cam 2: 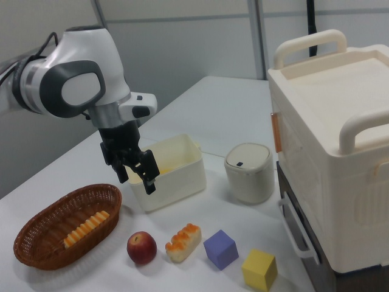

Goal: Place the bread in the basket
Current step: 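Move the gripper from the cabinet toward the orange-glazed bread pastry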

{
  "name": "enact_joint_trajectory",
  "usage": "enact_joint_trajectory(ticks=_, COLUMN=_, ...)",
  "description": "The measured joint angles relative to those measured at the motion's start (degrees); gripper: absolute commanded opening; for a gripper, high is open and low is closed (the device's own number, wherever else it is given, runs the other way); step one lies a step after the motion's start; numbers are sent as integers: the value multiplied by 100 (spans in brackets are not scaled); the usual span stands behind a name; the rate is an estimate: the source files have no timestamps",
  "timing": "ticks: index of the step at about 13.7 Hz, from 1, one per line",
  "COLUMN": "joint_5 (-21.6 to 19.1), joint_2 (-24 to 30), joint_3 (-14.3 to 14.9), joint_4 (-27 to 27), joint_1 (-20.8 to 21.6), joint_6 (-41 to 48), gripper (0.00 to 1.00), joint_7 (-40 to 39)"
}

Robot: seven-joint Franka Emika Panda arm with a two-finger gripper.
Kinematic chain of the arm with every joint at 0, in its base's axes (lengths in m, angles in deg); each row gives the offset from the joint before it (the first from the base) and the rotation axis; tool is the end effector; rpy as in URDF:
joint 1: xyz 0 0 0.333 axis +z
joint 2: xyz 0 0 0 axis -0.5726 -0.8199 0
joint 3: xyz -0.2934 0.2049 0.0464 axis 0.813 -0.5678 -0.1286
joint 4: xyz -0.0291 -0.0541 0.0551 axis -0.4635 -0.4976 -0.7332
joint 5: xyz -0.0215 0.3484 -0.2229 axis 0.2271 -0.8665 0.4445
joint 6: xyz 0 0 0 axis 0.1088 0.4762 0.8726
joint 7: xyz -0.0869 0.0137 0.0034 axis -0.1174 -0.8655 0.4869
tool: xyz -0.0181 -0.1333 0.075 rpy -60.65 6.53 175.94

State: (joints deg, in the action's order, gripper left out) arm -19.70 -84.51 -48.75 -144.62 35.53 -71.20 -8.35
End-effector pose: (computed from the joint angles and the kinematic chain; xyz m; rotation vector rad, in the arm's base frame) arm 0.5839 0.0108 0.5801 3.0987 0.0040 -0.0960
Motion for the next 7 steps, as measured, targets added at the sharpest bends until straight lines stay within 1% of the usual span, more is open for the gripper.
enact_joint_trajectory(ticks=7, joint_5=-2, joint_2=-313, joint_3=0, joint_4=-27, joint_1=1, joint_6=-9, gripper=100, joint_7=84)
